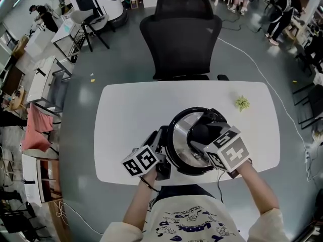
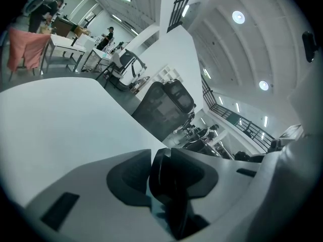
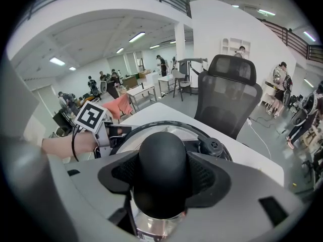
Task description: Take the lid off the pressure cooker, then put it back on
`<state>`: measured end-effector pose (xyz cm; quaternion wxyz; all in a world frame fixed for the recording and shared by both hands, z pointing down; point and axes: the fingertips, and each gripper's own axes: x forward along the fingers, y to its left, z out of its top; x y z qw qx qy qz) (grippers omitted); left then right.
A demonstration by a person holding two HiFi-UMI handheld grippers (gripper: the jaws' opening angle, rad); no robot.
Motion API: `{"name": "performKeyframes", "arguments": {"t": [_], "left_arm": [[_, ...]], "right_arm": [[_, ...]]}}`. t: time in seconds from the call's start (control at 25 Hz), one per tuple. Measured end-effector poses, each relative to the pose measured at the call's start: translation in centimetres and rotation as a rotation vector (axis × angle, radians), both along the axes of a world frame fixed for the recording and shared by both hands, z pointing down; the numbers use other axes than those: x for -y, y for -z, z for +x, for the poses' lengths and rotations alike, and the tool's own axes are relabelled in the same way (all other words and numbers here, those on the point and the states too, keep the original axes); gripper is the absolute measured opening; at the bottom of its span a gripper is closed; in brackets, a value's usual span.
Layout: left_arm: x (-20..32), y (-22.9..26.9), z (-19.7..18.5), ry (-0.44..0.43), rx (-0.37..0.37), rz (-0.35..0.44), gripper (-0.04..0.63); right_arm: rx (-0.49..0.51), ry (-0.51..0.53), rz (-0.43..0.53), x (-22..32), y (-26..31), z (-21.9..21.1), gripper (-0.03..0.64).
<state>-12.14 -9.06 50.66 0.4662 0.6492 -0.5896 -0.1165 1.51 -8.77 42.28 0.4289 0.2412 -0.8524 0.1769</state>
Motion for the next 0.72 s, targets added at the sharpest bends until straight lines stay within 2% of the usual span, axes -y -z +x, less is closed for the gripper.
{"name": "performKeyframes", "arguments": {"t": [0.28, 0.72], "left_arm": [[0.0, 0.4, -0.1, 0.009, 0.028, 0.007, 0.133], [0.0, 0.3, 0.2, 0.017, 0.061, 0.005, 0.133]], "right_arm": [[0.023, -0.07, 0.047, 1.2, 2.0, 2.5, 0.296], [0.071, -0.353, 0.088, 4.2, 4.0, 12.6, 0.295]]}}
